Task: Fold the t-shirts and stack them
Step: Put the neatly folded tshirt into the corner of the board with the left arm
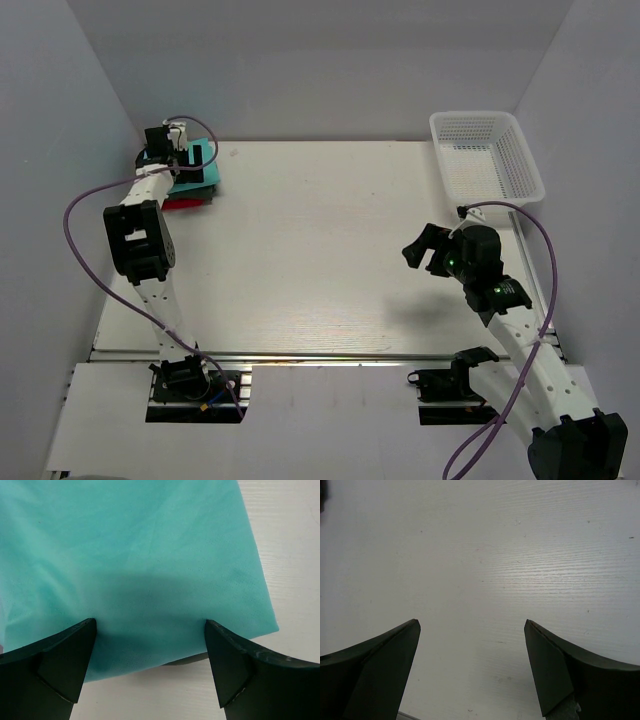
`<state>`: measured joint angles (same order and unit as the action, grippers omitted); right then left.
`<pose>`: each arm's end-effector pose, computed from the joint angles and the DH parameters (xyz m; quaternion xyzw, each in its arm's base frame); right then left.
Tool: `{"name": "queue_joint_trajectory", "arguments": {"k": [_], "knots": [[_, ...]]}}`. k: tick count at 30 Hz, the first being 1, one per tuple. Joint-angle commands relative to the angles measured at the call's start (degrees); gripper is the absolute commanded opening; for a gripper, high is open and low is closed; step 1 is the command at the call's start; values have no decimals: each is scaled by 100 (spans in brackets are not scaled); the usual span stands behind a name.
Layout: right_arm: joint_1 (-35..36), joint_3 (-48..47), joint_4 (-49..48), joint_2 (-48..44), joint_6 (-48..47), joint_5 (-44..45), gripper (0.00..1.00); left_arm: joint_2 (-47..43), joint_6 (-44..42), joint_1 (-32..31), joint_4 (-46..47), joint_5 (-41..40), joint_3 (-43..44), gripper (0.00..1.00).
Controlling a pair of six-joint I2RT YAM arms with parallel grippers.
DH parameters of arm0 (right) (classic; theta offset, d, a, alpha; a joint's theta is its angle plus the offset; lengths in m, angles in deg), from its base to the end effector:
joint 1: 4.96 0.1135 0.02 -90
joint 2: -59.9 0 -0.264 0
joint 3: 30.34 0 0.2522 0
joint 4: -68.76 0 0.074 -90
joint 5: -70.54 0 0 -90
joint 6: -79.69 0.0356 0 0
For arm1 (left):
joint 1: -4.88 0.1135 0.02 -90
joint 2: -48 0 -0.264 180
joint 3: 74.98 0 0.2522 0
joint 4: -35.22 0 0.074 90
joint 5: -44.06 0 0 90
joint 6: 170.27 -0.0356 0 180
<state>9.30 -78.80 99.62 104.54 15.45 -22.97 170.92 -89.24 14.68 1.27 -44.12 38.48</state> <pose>0.1752 0.0468 0.2660 0.0695 0.8497 0.2031 0.4815 0.4849 0.0826 0.2184 -0.0004 0.9184 0.0501 0.3925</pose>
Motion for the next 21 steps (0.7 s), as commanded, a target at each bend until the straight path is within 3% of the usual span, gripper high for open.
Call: {"name": "queue_joint_trajectory", "arguments": {"k": [1,7,15,20,21], "knots": [[-2,33,3,-87,-124,-27,90,-259,194,57,-38,73,14,99],[-2,33,39,-298,-176,-1,90,-486,194,110,-21,-156,15,99],[-11,-55,-75,-342,-247,-264,90,-1664,571,-30,-390,573,454,99],[-2,323,-611,-395,-89,-650,90,-2884,1887,-224,293,1740,-1072,99],[-2,323,-664,-395,-62,-686,90,-3157,2056,-398,574,1916,-1937,99]]}}
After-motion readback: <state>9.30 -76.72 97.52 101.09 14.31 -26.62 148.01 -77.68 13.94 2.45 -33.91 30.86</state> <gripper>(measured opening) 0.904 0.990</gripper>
